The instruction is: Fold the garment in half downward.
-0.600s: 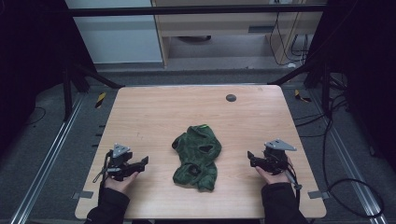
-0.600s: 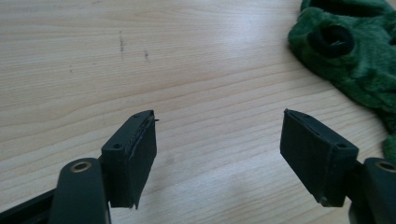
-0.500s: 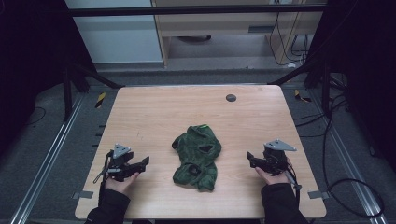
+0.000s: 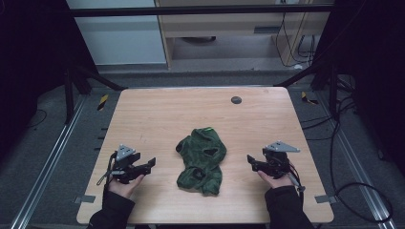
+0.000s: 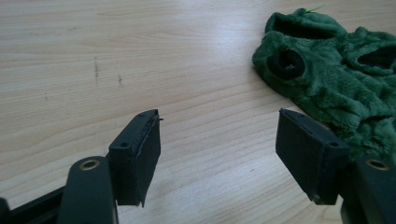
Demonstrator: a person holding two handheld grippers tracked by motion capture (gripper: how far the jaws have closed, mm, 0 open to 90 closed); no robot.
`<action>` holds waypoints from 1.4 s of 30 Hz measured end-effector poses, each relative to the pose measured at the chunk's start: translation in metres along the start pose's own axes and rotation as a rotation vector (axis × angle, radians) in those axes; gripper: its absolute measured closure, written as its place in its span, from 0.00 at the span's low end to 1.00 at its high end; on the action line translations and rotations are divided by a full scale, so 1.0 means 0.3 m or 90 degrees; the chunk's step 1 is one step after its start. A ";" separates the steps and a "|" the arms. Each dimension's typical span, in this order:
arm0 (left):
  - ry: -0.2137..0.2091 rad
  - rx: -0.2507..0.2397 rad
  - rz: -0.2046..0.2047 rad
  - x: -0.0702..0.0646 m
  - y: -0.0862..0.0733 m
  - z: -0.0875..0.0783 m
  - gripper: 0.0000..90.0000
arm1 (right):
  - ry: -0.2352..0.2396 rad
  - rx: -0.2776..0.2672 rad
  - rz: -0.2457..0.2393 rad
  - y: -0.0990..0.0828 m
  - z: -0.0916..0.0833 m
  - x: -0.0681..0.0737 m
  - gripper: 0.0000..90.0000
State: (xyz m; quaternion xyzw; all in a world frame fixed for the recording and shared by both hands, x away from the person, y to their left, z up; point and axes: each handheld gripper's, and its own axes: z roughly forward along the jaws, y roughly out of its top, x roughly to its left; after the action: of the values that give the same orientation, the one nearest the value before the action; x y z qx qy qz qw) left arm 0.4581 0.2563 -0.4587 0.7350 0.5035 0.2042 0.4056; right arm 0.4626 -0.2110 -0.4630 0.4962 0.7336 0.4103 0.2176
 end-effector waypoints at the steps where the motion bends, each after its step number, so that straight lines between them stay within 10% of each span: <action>1: -0.002 0.000 0.000 0.000 0.006 0.001 0.34 | 0.003 -0.003 0.000 0.005 -0.001 0.001 0.35; 42: -0.046 -0.014 0.041 -0.036 0.223 0.111 0.39 | 0.041 -0.027 -0.025 0.213 0.096 0.098 0.44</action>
State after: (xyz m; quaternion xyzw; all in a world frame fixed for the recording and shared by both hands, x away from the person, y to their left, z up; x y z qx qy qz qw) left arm 0.5159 0.2226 -0.4234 0.7532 0.4623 0.1962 0.4248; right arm 0.5065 -0.1622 -0.4245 0.4638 0.7409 0.4372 0.2119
